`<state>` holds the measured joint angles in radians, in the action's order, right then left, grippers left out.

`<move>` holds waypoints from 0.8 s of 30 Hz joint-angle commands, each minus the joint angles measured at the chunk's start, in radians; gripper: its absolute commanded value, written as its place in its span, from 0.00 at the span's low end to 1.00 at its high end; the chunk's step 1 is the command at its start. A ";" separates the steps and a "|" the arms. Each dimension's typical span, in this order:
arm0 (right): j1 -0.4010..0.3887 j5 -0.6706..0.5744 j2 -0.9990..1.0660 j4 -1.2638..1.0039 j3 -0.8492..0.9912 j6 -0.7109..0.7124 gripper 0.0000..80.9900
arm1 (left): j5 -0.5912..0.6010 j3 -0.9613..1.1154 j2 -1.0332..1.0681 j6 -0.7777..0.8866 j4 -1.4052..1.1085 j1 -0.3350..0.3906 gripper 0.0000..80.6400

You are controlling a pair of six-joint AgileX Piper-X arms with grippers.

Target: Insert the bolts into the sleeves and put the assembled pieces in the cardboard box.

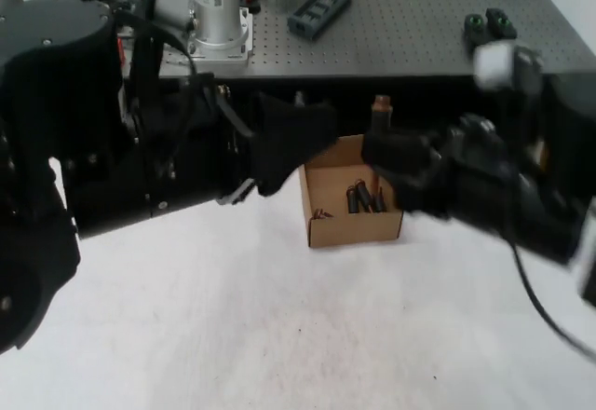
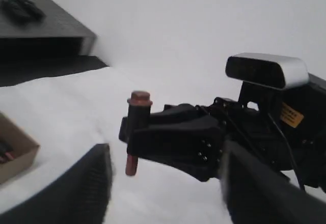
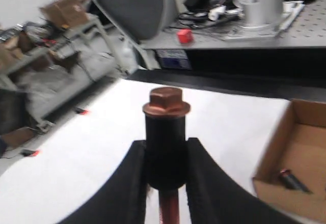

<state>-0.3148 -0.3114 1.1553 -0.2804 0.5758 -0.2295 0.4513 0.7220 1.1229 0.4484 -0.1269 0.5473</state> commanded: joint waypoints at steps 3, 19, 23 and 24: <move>0.046 0.159 0.314 0.138 0.272 0.140 0.02 | -0.100 0.001 -0.018 -0.041 0.039 0.000 0.04; 0.051 0.277 0.952 0.551 0.871 0.156 0.01 | -0.420 -0.291 -0.438 -0.083 0.229 0.000 0.01; 0.053 0.279 0.964 0.578 0.880 0.154 0.04 | -0.482 -0.325 -0.518 -0.083 0.351 0.000 0.01; 0.053 0.279 0.964 0.582 0.883 0.154 0.11 | -0.496 -0.330 -0.539 -0.083 0.377 0.000 0.01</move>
<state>-0.2701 -0.0331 2.1319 0.3051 1.4367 -0.0853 -0.0247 0.3920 0.5884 0.3599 0.2228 0.5473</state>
